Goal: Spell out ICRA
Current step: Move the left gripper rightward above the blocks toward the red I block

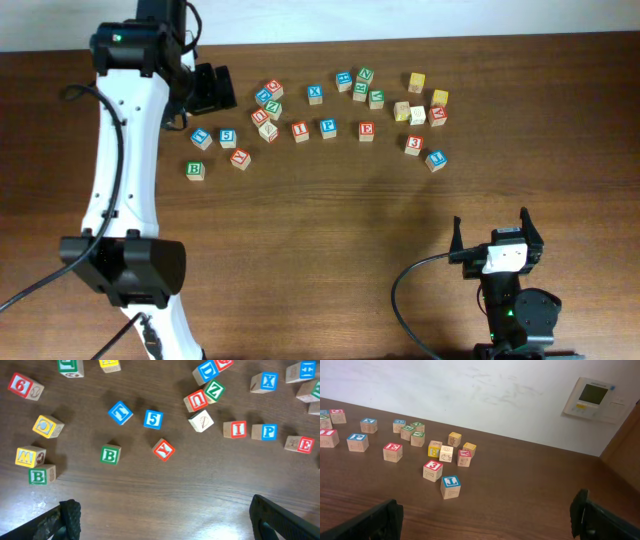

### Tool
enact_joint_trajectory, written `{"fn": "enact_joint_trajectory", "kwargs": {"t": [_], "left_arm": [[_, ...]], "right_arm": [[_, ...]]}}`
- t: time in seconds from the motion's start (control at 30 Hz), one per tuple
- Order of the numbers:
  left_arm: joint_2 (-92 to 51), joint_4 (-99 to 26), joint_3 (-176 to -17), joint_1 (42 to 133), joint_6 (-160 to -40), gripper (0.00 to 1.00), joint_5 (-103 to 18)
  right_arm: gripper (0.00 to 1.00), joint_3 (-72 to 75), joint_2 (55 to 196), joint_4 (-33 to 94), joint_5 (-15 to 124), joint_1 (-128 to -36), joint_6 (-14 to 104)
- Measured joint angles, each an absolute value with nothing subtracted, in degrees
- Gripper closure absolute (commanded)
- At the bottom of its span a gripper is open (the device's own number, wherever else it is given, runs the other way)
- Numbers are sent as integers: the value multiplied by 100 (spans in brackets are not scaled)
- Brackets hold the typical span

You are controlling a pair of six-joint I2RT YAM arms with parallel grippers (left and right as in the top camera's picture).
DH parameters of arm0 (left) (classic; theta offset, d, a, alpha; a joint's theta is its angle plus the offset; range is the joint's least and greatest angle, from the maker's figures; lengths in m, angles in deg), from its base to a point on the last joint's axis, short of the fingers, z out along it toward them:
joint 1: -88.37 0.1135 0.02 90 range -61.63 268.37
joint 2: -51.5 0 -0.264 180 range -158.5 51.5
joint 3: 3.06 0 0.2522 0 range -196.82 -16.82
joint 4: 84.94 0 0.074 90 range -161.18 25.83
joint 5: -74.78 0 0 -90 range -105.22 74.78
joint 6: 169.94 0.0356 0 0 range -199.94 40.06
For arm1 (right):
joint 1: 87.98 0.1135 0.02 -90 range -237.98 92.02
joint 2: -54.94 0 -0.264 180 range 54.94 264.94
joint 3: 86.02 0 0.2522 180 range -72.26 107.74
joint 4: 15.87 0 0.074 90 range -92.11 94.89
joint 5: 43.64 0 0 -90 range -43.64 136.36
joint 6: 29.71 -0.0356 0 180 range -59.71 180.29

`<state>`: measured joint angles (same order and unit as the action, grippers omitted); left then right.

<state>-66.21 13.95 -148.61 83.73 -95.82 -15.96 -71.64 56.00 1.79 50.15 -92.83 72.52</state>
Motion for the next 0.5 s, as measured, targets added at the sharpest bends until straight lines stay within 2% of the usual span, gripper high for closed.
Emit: {"fn": "enact_joint_trajectory", "kwargs": {"t": [0.3, 0.37, 0.4, 0.43, 0.47, 0.5], "left_arm": [[-6621, 1333, -14861, 8362, -9582, 0, -1596], [-6621, 1333, -14861, 8362, -9582, 7, -1593], [-6623, 1333, -14861, 8362, -9585, 15, -1593], [-6626, 1336, -14861, 8362, -9576, 41, -1593], [-6628, 1338, -14861, 8362, -9574, 61, -1593], [-6641, 1340, -14861, 8362, -9604, 75, -1596]], "right_arm": [[2, -7164, 5600, 179, 5015, -9283, 7252], [2, -7164, 5600, 179, 5015, -9283, 7252], [2, -7164, 5600, 179, 5015, -9283, 7248], [2, -7164, 5600, 179, 5015, -9283, 7250], [2, -7164, 5600, 179, 5015, -9283, 7250], [2, -7164, 5600, 179, 5015, -9283, 7248]]}}
